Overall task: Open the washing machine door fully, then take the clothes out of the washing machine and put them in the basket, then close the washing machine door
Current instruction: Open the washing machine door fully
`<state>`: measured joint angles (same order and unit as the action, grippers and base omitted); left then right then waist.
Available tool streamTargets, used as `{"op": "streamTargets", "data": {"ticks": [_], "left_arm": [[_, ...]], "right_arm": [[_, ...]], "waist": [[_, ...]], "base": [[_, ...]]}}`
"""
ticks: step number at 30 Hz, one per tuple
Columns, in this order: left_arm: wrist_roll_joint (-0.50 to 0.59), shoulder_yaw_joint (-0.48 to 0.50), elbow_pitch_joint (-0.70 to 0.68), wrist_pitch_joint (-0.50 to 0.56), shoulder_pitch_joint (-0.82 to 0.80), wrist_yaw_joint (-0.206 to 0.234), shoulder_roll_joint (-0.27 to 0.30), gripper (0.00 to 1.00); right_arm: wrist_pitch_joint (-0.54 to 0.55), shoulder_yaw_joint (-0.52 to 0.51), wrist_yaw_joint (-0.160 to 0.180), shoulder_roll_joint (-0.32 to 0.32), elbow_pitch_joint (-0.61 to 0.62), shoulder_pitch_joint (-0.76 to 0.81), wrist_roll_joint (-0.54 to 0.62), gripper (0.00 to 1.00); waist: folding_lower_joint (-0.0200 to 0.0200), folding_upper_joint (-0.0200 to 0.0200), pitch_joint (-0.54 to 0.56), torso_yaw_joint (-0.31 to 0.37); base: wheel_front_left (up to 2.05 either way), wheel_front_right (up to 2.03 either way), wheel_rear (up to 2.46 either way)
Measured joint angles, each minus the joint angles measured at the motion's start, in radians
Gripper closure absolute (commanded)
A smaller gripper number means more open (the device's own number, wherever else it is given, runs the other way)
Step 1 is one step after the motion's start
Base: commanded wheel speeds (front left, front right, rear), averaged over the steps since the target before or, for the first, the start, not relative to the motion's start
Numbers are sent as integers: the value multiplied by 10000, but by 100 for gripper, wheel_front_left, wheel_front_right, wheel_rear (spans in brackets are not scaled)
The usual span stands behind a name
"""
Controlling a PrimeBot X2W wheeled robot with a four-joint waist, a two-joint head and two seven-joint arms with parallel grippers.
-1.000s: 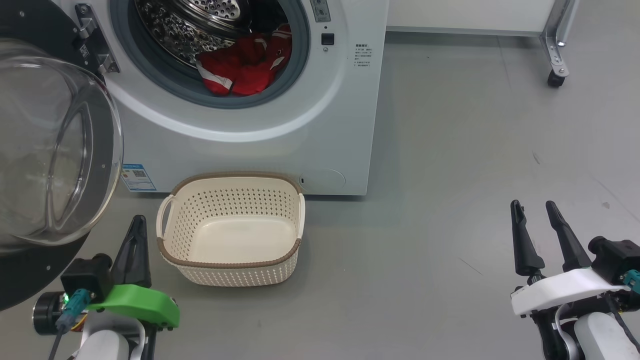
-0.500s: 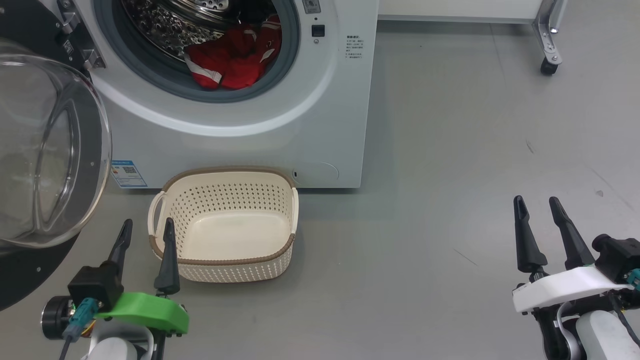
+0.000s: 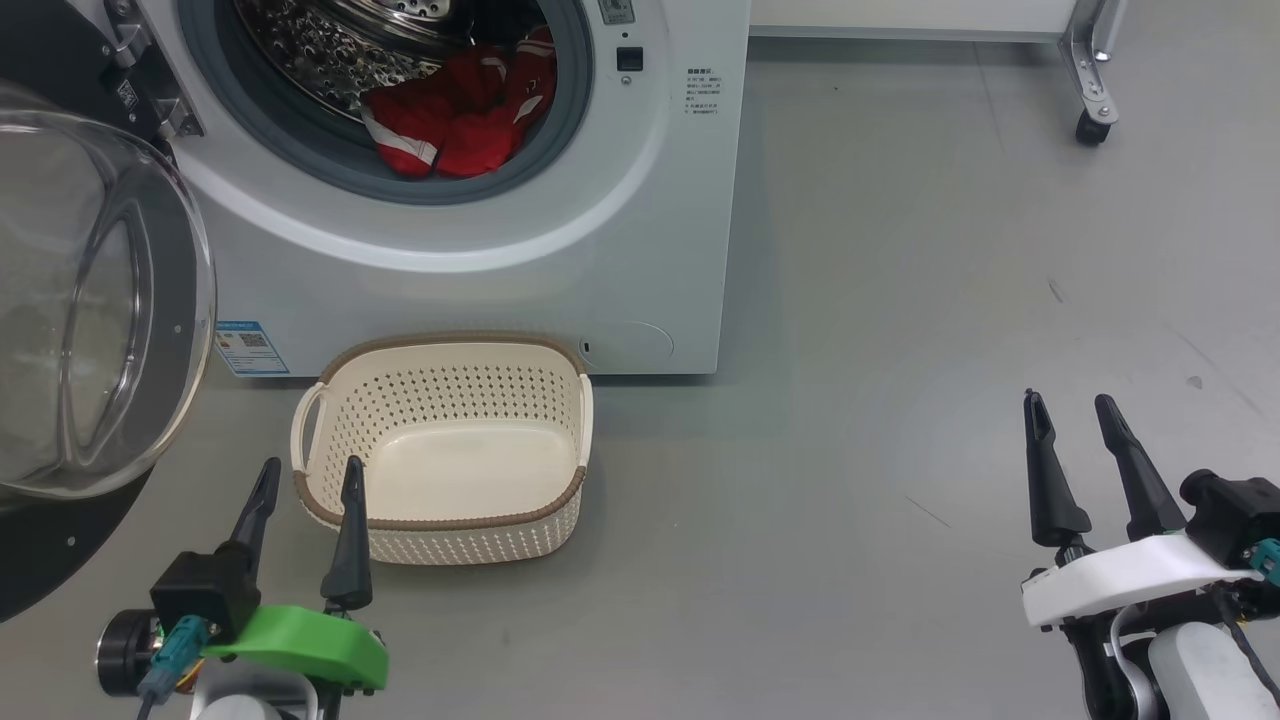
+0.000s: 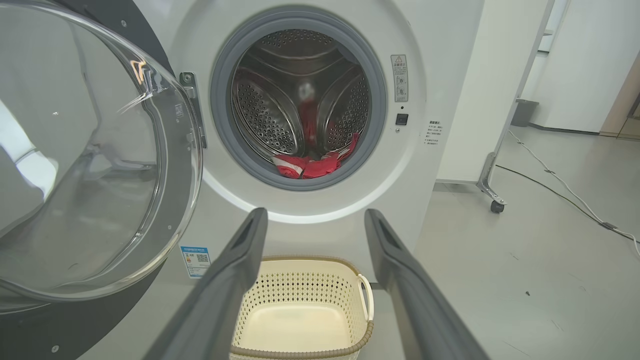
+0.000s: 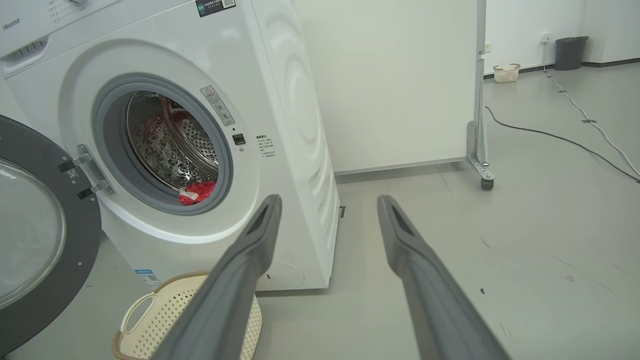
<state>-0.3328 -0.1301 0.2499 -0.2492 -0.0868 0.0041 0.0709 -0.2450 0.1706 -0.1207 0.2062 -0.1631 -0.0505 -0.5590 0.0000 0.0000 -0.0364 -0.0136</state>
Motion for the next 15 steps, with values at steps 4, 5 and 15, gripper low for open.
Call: {"op": "streamTargets", "data": {"ticks": [4, 5, 15], "left_arm": [[0, 2, -31, 0, 36, 31, -19, 0], [0, 2, -42, 0, 48, 44, -25, 0], [84, -50, -117, 0, 112, 186, -61, 0]], "right_arm": [[0, 19, 0, 31, -8, 40, 163, 0], [0, 27, 0, 56, -8, 50, 188, 0], [0, 109, 4, 205, -59, 116, 579, 0]], "waist": [[0, 0, 2, -1], [0, 0, 2, -1], [0, 0, -21, 11]], "base": [[0, 0, 0], [0, 0, 0], [0, 0, 0]]}}
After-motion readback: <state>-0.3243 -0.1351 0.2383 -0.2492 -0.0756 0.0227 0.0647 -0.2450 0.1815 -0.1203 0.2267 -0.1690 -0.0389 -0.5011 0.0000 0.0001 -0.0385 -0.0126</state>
